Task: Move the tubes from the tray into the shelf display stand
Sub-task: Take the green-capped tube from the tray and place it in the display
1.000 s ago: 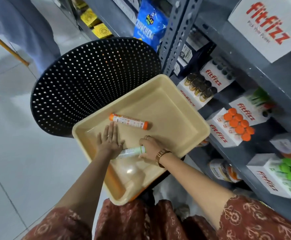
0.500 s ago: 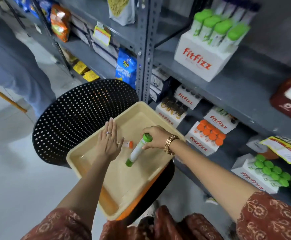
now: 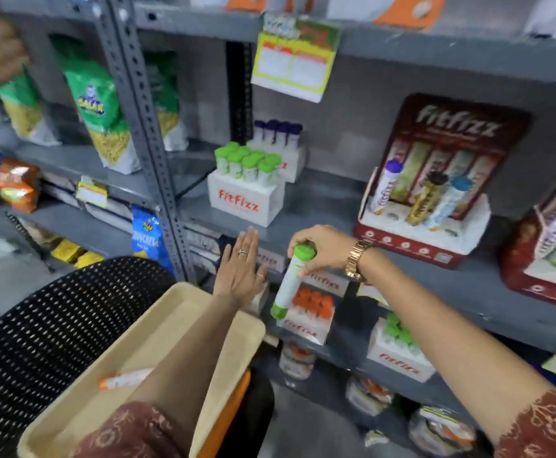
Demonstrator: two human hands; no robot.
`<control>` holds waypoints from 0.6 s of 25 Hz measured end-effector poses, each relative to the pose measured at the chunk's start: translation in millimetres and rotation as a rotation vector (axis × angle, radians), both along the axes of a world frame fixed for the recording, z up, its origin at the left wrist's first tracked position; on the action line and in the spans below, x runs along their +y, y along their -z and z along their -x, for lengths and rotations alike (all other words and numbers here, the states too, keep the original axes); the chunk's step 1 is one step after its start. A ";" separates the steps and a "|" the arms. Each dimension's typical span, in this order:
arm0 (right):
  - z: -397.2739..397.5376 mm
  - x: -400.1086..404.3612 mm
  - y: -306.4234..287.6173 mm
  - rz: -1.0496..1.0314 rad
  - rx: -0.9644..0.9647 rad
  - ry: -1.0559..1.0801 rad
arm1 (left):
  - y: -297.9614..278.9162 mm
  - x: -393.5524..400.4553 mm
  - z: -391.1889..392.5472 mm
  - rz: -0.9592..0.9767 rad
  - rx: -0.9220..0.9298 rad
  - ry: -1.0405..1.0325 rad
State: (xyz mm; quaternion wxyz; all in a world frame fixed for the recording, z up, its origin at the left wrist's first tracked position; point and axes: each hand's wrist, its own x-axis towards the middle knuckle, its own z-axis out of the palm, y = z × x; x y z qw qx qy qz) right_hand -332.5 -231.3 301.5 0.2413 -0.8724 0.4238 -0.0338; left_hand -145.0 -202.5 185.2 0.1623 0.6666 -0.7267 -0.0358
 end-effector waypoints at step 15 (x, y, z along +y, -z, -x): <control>172.4 -29.6 -83.5 0.219 -0.003 0.399 | -8.4 -66.8 152.0 -0.132 -0.004 0.228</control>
